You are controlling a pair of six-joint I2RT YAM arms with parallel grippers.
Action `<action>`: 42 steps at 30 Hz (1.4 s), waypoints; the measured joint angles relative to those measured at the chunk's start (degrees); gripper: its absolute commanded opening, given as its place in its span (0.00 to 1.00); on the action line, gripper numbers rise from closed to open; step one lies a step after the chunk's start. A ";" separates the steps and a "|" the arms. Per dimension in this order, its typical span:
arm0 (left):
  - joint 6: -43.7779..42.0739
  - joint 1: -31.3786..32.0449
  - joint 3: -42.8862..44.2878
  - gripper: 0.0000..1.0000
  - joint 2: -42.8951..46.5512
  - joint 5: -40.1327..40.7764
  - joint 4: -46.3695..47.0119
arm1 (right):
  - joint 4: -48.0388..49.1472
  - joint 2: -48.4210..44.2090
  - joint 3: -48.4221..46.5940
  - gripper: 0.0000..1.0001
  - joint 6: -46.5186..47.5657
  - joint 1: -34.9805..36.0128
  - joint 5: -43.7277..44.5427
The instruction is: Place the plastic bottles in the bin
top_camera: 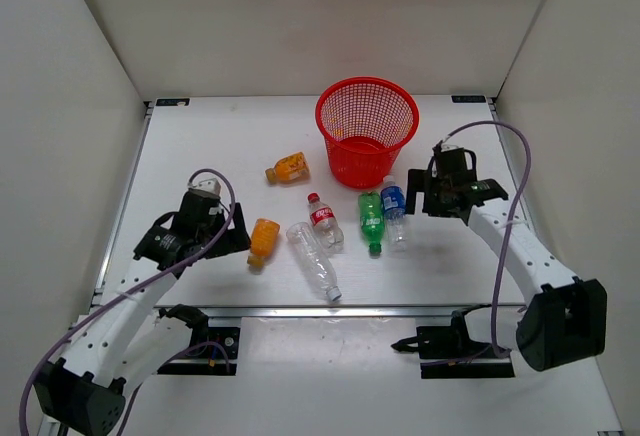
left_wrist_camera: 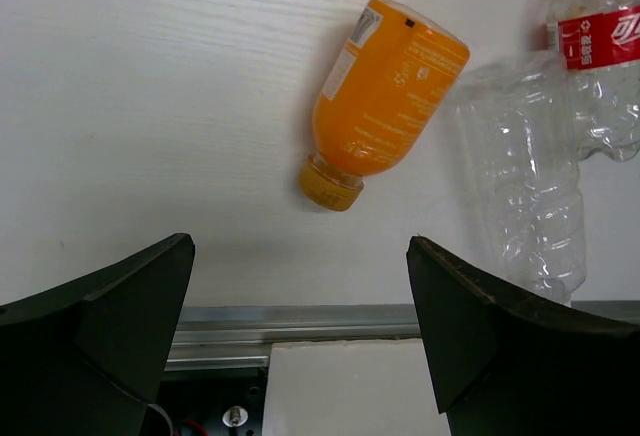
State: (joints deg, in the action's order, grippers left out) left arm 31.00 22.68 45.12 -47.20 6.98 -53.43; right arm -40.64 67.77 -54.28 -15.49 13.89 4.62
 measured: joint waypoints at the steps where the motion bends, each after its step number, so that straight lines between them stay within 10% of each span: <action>1: -0.02 0.26 -0.57 0.99 -0.20 -0.68 0.63 | 1.62 1.36 0.13 0.95 -0.39 0.37 0.15; 18: 0.02 0.42 -1.57 0.99 1.88 -3.85 4.61 | 21.42 11.30 12.35 0.81 -5.57 3.30 -4.79; 24: -0.11 0.33 -1.57 0.98 1.66 -4.44 4.87 | 23.50 14.23 12.41 0.34 -6.56 3.28 -5.07; 28: -0.13 0.11 -1.57 0.98 1.66 -4.44 5.05 | 21.70 11.76 12.41 0.20 -7.78 2.10 -3.96; 35: -0.11 -0.48 -1.57 0.99 0.00 -4.44 5.75 | 11.67 -2.10 8.04 0.19 -7.17 -8.94 -1.75; 42: -1.22 -0.87 -1.62 0.99 -5.05 -5.07 7.65 | 11.02 1.09 -20.09 0.27 -0.94 -3.89 -1.38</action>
State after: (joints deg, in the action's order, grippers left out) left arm 29.78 21.80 43.51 -52.25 1.91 -45.78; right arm -29.63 68.86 -74.37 -16.43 10.00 3.25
